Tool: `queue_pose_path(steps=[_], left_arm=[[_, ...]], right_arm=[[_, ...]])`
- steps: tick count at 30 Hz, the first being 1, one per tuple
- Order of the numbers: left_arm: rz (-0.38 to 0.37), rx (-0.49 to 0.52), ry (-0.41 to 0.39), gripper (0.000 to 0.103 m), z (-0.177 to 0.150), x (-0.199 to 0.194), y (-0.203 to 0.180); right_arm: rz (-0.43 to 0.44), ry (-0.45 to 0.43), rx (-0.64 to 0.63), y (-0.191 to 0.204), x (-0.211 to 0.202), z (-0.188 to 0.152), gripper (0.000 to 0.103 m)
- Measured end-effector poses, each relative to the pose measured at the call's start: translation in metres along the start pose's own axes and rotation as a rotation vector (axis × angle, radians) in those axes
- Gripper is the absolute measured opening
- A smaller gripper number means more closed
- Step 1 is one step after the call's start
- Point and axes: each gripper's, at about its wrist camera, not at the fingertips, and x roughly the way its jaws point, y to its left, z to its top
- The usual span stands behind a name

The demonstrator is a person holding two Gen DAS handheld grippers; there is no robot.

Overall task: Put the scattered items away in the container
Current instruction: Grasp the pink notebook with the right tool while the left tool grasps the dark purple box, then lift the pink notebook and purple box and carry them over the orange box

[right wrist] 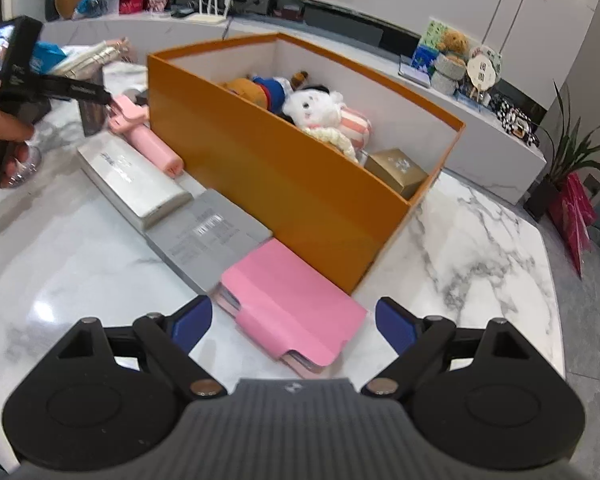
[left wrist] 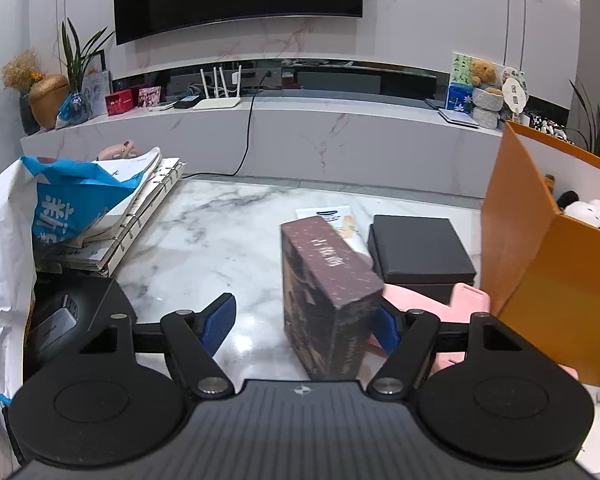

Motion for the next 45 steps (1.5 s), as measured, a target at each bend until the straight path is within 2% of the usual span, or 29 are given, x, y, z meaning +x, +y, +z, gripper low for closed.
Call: queue_pose_path(steps=[1,3,4,5,6,8,11,13,23,25,29,32,34,38,41,45], left_arm=[[-0.016,-0.005,0.002,0.076,0.000,0.000,0.002],[-0.034,-0.005,0.007,0.056,0.001,-0.001,0.004],[-0.040,0.002,0.013,0.050,0.001,-0.002,0.004],[-0.047,0.010,0.019,0.036,0.000,-0.002,0.003],[-0.051,0.020,0.028,0.031,0.000,-0.002,0.003],[-0.065,0.039,0.039,0.027,0.000,-0.004,0.002],[-0.096,0.041,0.058,0.027,-0.001,-0.009,0.006],[-0.115,0.030,0.074,0.027,-0.002,-0.013,0.010],[-0.213,0.087,0.135,0.027,-0.015,-0.043,0.019],[-0.226,0.090,0.139,0.027,-0.017,-0.048,0.020],[-0.250,0.089,0.134,0.027,-0.015,-0.057,0.018],[-0.271,0.093,0.115,0.027,-0.011,-0.066,0.015],[-0.286,0.095,0.106,0.027,-0.008,-0.071,0.012],[-0.314,0.116,0.093,0.027,-0.006,-0.080,0.002],[-0.327,0.132,0.094,0.027,-0.006,-0.085,-0.002],[-0.336,0.151,0.099,0.027,-0.008,-0.091,-0.002]], right_arm=[[-0.005,0.011,0.001,-0.002,0.003,0.000,0.090],[-0.010,0.033,0.005,-0.006,0.008,0.001,0.090],[-0.008,0.044,0.007,-0.008,0.011,0.001,0.090],[-0.002,0.051,0.000,-0.009,0.013,0.002,0.090],[0.010,0.056,-0.021,-0.009,0.016,0.003,0.090],[0.040,0.057,-0.105,-0.005,0.021,0.006,0.090],[0.090,0.051,-0.262,0.004,0.027,0.010,0.090],[0.139,0.076,-0.340,0.005,0.035,0.012,0.090],[0.379,0.201,-0.468,-0.021,0.085,0.023,0.091],[0.390,0.224,-0.500,-0.022,0.092,0.025,0.093],[0.426,0.309,-0.448,-0.027,0.104,0.031,0.093],[0.451,0.369,-0.478,-0.019,0.099,0.028,0.085],[0.483,0.392,-0.482,-0.015,0.095,0.027,0.085],[0.460,0.370,-0.511,-0.005,0.091,0.020,0.086],[0.461,0.336,-0.484,-0.001,0.091,0.021,0.088],[0.460,0.357,-0.441,-0.003,0.090,0.020,0.085]])
